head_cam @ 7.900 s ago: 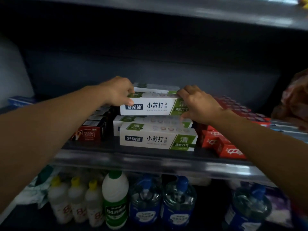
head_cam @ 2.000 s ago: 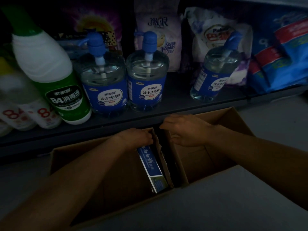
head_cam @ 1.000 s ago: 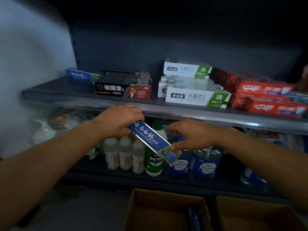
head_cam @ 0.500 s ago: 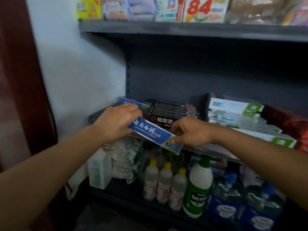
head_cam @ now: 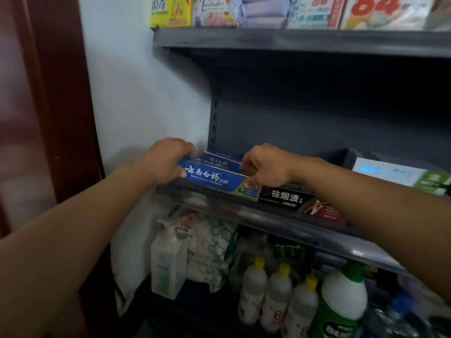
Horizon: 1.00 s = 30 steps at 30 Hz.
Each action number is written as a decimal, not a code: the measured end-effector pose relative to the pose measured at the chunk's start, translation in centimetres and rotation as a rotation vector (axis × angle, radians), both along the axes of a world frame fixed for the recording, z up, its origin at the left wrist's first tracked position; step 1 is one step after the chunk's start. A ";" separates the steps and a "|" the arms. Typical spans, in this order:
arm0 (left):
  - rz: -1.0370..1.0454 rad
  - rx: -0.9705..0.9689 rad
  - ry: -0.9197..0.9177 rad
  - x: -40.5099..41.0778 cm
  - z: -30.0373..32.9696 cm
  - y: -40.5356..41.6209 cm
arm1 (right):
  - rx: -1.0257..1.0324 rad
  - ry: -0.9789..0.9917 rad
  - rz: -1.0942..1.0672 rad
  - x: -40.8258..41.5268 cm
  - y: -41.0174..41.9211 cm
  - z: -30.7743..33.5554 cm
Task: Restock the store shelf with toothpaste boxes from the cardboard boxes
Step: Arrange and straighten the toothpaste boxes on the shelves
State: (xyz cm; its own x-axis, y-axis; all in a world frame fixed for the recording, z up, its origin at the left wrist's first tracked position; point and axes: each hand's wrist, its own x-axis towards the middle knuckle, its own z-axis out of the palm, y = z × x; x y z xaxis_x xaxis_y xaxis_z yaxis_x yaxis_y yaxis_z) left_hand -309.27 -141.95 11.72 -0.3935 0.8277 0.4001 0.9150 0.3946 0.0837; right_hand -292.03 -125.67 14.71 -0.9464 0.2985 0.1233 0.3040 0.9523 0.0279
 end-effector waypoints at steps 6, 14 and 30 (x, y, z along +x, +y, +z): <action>0.048 0.028 0.026 -3.7 -0.5 3.6 | 0.046 -0.034 -0.063 -4.4 2.9 -0.4; 0.030 0.014 -0.047 -7.7 -3.1 8.3 | 0.109 -0.106 -0.129 -8.9 6.6 -2.6; 0.006 -0.038 0.013 -10.7 -4.0 11.3 | 0.257 -0.094 -0.150 -10.6 8.7 -3.7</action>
